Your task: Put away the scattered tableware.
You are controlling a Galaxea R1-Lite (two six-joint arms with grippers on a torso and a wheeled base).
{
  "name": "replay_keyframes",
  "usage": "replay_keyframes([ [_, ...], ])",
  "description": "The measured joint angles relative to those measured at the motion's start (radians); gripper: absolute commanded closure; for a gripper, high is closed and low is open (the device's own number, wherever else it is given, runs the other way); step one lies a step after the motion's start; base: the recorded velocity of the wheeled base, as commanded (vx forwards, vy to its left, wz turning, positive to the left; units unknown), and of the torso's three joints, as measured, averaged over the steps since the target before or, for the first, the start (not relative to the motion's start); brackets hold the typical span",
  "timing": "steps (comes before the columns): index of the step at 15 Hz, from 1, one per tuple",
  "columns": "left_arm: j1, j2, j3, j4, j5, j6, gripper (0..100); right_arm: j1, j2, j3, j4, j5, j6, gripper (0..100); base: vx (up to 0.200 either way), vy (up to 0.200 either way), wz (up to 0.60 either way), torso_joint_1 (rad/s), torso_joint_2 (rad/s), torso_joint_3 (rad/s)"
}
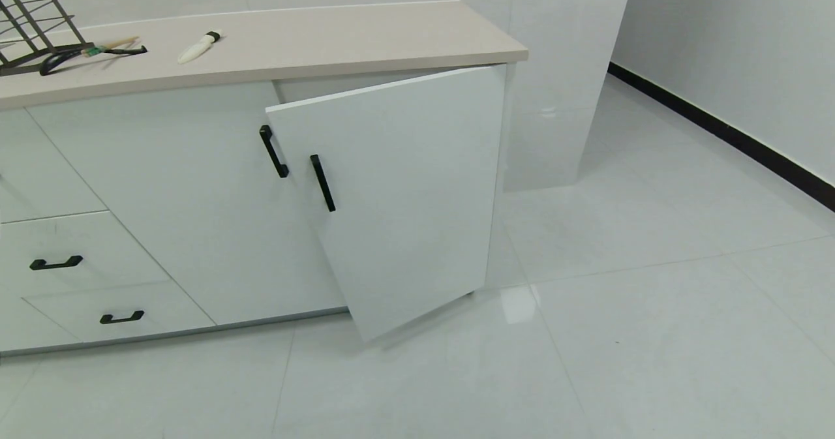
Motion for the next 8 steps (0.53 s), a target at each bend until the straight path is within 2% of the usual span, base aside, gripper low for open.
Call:
replay_keyframes([
  [4,0.0,0.0,0.0,0.0,0.0,0.0,0,-0.12,-0.447,0.056,0.715,-0.04,0.01,100,0.0,0.0,0.0,0.0,0.0,0.0],
  [5,0.0,0.0,0.0,0.0,0.0,0.0,0,-0.136,-0.52,0.076,0.796,-0.079,0.031,100,0.0,0.0,0.0,0.0,0.0,0.0],
  [8,0.0,0.0,0.0,0.0,0.0,0.0,0,-0.154,-0.63,0.166,0.832,-0.247,0.155,100,0.0,0.0,0.0,0.0,0.0,0.0],
])
